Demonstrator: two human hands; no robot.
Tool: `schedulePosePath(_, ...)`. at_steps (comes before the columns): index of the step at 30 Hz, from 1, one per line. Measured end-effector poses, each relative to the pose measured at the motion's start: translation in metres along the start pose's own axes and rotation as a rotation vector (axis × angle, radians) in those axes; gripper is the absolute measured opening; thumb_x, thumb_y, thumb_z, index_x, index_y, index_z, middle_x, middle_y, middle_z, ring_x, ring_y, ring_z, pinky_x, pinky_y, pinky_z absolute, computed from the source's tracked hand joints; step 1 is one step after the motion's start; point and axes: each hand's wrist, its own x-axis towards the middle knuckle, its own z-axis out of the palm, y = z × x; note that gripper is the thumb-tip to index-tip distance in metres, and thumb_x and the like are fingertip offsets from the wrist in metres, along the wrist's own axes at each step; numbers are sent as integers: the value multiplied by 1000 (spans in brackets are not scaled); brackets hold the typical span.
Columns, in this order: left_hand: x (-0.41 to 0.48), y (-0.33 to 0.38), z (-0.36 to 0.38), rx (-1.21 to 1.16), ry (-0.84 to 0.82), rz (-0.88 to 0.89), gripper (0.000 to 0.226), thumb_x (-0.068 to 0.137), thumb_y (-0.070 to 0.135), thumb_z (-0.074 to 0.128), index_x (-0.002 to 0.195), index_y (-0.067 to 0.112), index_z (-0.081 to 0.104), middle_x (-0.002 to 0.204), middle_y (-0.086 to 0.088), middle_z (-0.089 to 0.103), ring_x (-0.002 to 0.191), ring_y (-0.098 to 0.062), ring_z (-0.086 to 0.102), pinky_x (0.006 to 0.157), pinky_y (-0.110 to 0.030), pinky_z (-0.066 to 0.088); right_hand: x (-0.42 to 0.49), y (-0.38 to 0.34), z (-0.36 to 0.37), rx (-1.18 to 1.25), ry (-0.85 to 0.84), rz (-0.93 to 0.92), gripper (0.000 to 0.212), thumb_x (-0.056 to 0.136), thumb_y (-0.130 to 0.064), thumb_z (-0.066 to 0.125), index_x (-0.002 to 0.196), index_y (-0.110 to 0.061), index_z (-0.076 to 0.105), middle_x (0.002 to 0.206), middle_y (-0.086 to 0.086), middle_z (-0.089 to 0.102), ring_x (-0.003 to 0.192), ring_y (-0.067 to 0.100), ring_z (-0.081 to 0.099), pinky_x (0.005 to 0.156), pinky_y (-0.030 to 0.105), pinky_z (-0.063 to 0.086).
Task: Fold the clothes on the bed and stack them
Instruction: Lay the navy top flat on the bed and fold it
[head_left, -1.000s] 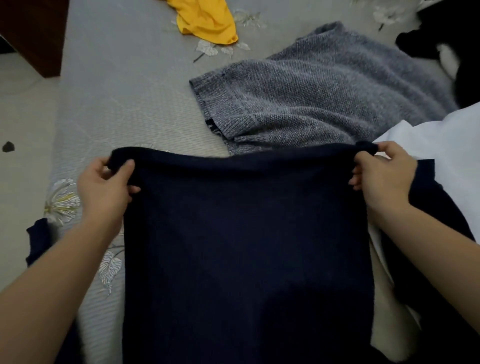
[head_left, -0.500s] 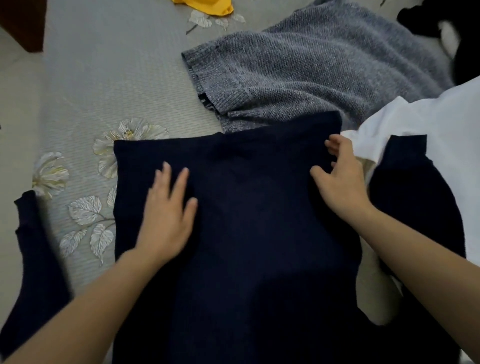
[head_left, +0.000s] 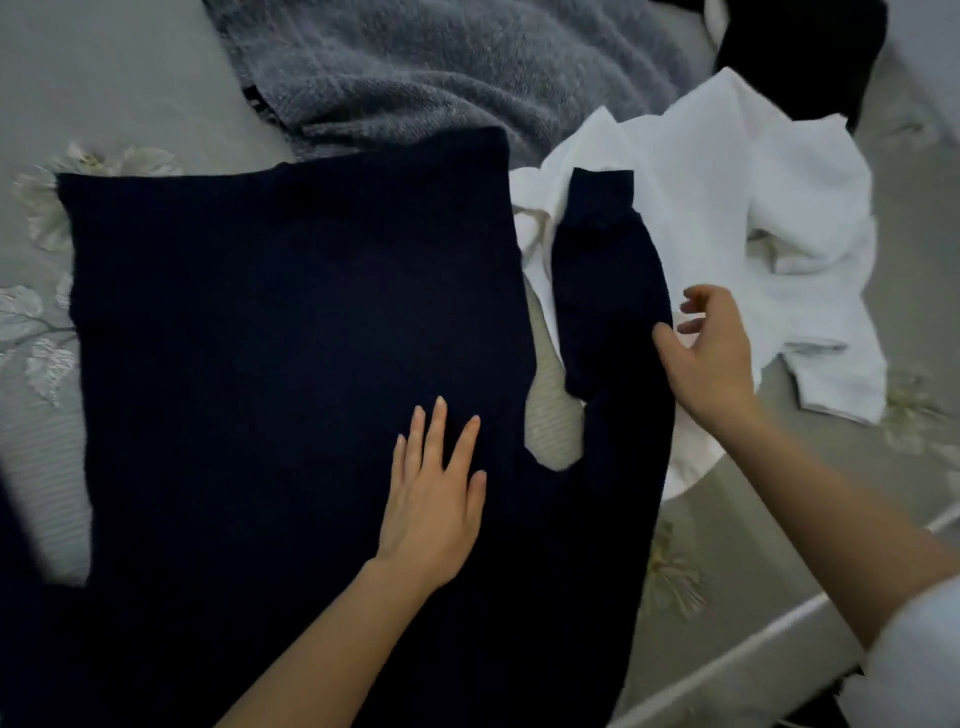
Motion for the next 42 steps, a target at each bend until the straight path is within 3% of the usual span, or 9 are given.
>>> schedulePosePath(4,-7,3,12,124,-54,-51,61,101,44,23,148,31,-14,151,-2,-33,137,-22,-35,112,-36,-18,16,-6,4,148,-93,171,46,85,-30,65,124,-13,48,92,-2,60,80,9,59,68,21,46)
schedulePosePath(8,-4,18,9,119,-71,-146,63,101,39,30,151,29,-8,156,-5,-24,142,-24,-25,115,-40,-10,17,-17,-8,442,-204,274,7,81,-8,60,79,-3,65,64,4,60,52,12,51,54,26,45)
schedulePosePath(10,-8,41,10,13,-10,-206,61,101,35,32,152,24,1,159,-9,-13,145,-23,-16,117,-39,-6,14,-16,-30,726,-204,344,20,80,-3,56,61,-10,54,47,-2,46,42,10,40,47,24,39)
schedulePosePath(14,-30,97,27,-66,129,-77,60,100,36,34,152,21,8,159,-8,-5,146,-18,-12,116,-33,-8,3,11,-91,1253,-176,453,22,79,-6,46,60,-18,45,60,-4,43,55,10,40,52,20,36)
schedulePosePath(18,-51,147,64,28,-25,65,68,99,48,28,151,25,-8,155,-5,-24,141,-17,-27,112,-33,-19,-23,54,-139,1534,-53,574,15,84,-8,46,71,-14,52,70,0,55,65,16,55,71,25,44)
schedulePosePath(28,-59,193,95,-90,-576,43,97,87,55,50,150,26,-17,155,-5,-27,142,-22,-27,117,-41,-10,-60,68,-176,1387,220,545,19,93,-14,54,111,-9,59,102,2,64,93,13,65,75,25,53)
schedulePosePath(34,-71,176,78,-752,-669,-133,83,92,28,57,151,30,0,159,7,-3,143,-6,-1,116,-25,4,-78,-13,-137,1025,251,200,24,91,-10,56,74,-18,42,75,-1,45,74,13,45,69,27,39)
schedulePosePath(38,-77,148,57,-1026,-509,-328,79,89,13,57,151,34,12,148,19,22,130,2,22,107,-16,17,-106,-100,-73,746,-275,-200,7,89,-16,60,88,-23,62,85,-14,61,82,1,56,78,16,44)
schedulePosePath(42,-91,125,51,-1087,-475,-363,50,86,4,55,132,25,50,130,7,55,112,-6,52,92,-14,41,-128,-119,-12,377,-892,-300,29,91,-19,59,119,-21,65,110,-18,56,105,-1,54,78,2,38)
